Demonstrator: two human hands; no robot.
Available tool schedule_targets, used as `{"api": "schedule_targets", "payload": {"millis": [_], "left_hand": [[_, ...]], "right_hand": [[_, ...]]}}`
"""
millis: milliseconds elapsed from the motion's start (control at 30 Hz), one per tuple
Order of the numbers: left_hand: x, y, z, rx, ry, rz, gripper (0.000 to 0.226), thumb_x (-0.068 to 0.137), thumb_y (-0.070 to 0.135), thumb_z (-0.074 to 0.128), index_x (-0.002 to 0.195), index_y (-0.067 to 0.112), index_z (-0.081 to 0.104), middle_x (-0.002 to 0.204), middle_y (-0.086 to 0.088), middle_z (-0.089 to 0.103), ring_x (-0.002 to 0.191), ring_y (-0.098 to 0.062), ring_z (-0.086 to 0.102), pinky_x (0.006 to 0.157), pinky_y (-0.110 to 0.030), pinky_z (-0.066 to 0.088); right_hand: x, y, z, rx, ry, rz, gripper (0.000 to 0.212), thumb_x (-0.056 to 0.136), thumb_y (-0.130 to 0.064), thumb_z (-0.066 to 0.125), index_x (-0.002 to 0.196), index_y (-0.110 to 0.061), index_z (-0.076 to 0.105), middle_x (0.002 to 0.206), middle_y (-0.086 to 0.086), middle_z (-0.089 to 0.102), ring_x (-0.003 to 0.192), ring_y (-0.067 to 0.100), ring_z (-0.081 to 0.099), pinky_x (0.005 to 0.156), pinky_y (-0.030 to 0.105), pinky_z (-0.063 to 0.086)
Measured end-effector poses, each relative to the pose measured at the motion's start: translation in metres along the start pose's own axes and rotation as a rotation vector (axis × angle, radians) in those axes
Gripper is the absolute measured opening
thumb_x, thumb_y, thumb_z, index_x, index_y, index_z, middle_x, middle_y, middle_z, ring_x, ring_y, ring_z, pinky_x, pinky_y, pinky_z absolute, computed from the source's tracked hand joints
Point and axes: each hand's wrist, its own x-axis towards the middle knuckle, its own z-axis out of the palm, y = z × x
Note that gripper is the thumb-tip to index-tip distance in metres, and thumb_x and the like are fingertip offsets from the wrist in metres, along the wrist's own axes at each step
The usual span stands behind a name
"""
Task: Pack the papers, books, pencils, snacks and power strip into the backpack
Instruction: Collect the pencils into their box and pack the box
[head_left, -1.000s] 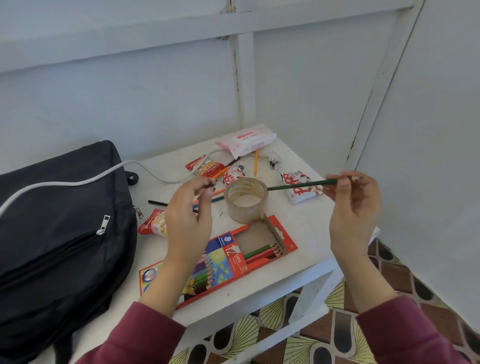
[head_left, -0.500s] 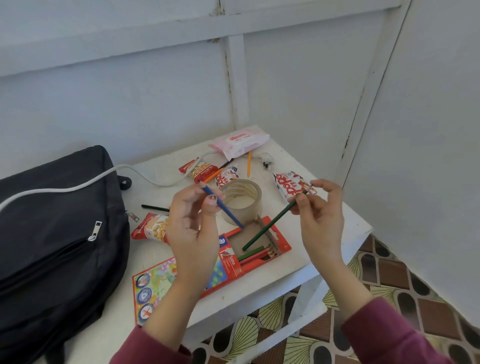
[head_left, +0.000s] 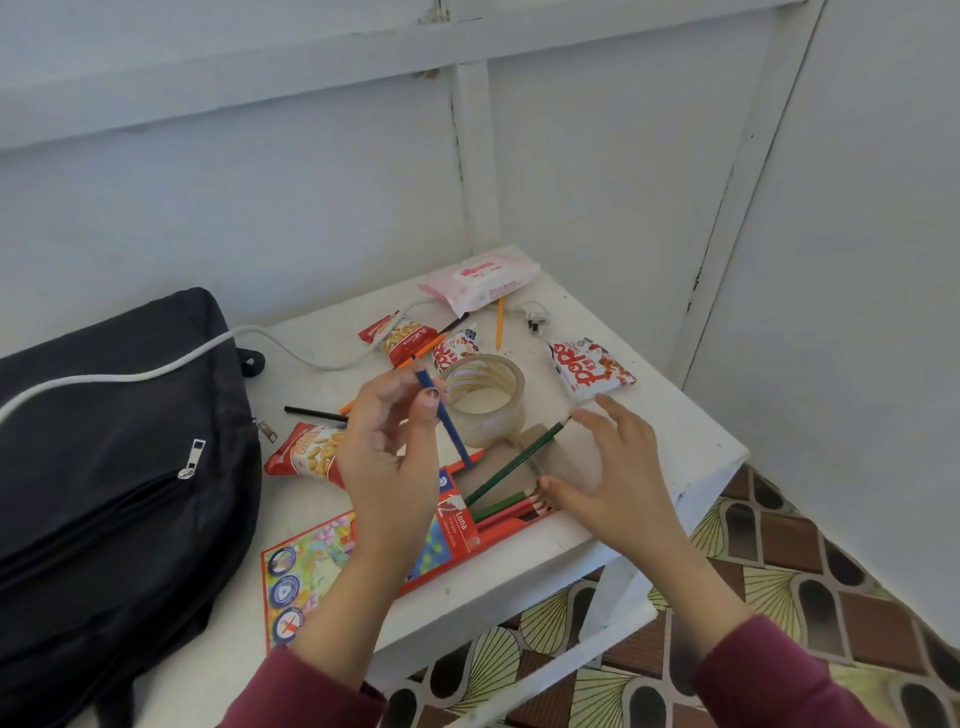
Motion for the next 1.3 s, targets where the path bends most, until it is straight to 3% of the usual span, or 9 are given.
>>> {"api": "schedule_targets", "payload": {"millis": [67,167,267,400,533,700,933,1167,1300], "left_hand": [[0.002,0.000,0.003,0.003,-0.001,-0.044,0.025,0.090,0.013,0.053,0.100,0.036,0.057,0.095,0.014,0.064,0.091,-0.016,0.064,0.070,-0.031,0.057],[0.003,0.001,0.009,0.044,-0.016,-0.050,0.022,0.089,0.013,0.056,0.099,0.033,0.058,0.092,0.025,0.063,0.088,-0.006,0.064,0.063,-0.022,0.056],[0.005,0.002,0.015,0.083,-0.079,-0.086,0.027,0.089,0.009,0.058,0.100,0.034,0.058,0.092,0.025,0.062,0.086,0.002,0.061,0.061,-0.016,0.052],[0.008,0.000,0.020,0.143,-0.179,-0.105,0.044,0.087,0.002,0.058,0.105,0.042,0.054,0.099,0.021,0.063,0.087,0.001,0.061,0.063,-0.016,0.052],[0.009,-0.006,0.023,0.184,-0.286,-0.127,0.047,0.083,-0.004,0.057,0.120,0.027,0.058,0.106,0.023,0.061,0.092,0.005,0.059,0.068,-0.006,0.046],[0.006,-0.017,0.023,0.287,-0.462,0.008,0.046,0.082,-0.002,0.061,0.121,0.022,0.061,0.106,0.015,0.064,0.096,0.005,0.059,0.074,-0.004,0.045],[-0.009,-0.032,0.023,0.491,-0.595,0.204,0.030,0.083,0.006,0.057,0.108,0.017,0.069,0.106,0.004,0.070,0.096,-0.011,0.064,0.081,-0.023,0.050],[-0.017,-0.041,0.016,0.620,-0.637,0.213,0.034,0.079,-0.002,0.057,0.104,0.016,0.070,0.098,-0.001,0.072,0.089,-0.019,0.067,0.076,-0.029,0.053],[-0.024,-0.049,0.002,0.654,-0.652,0.170,0.032,0.075,0.001,0.054,0.099,0.014,0.072,0.090,-0.002,0.073,0.081,-0.020,0.068,0.071,-0.029,0.053]], "right_hand": [[-0.001,0.001,0.002,0.011,-0.007,-0.027,0.052,0.072,-0.040,0.074,0.119,-0.025,0.059,0.147,0.004,0.031,0.132,0.016,0.020,0.105,0.029,0.015],[-0.002,0.002,0.005,0.024,0.008,-0.043,0.045,0.072,-0.044,0.065,0.114,-0.030,0.064,0.144,0.002,0.037,0.131,0.019,0.025,0.104,0.030,0.017],[-0.002,0.002,0.007,-0.004,0.041,-0.052,0.051,0.072,-0.050,0.060,0.119,-0.031,0.061,0.142,0.002,0.040,0.128,0.017,0.028,0.103,0.031,0.021],[-0.003,0.003,0.008,-0.026,0.064,-0.059,0.058,0.072,-0.047,0.063,0.127,-0.029,0.054,0.142,0.001,0.042,0.127,0.015,0.029,0.103,0.029,0.022],[-0.002,0.002,0.008,-0.029,0.063,-0.056,0.061,0.073,-0.049,0.062,0.131,-0.033,0.049,0.143,-0.001,0.041,0.128,0.014,0.028,0.103,0.028,0.021],[-0.003,0.004,0.008,-0.013,0.089,-0.069,0.070,0.073,-0.047,0.068,0.136,-0.037,0.041,0.142,0.001,0.040,0.128,0.013,0.027,0.102,0.031,0.025],[-0.003,0.005,0.010,-0.032,0.107,-0.077,0.076,0.071,-0.049,0.066,0.139,-0.030,0.039,0.142,0.004,0.041,0.128,0.015,0.028,0.103,0.032,0.025],[-0.003,0.005,0.008,-0.030,0.118,-0.055,0.086,0.069,-0.052,0.066,0.144,-0.025,0.031,0.145,0.004,0.038,0.129,0.014,0.025,0.105,0.031,0.023],[-0.003,0.005,0.010,-0.077,0.117,-0.055,0.082,0.071,-0.056,0.061,0.142,-0.021,0.038,0.146,0.007,0.038,0.129,0.015,0.022,0.105,0.034,0.021]]}}
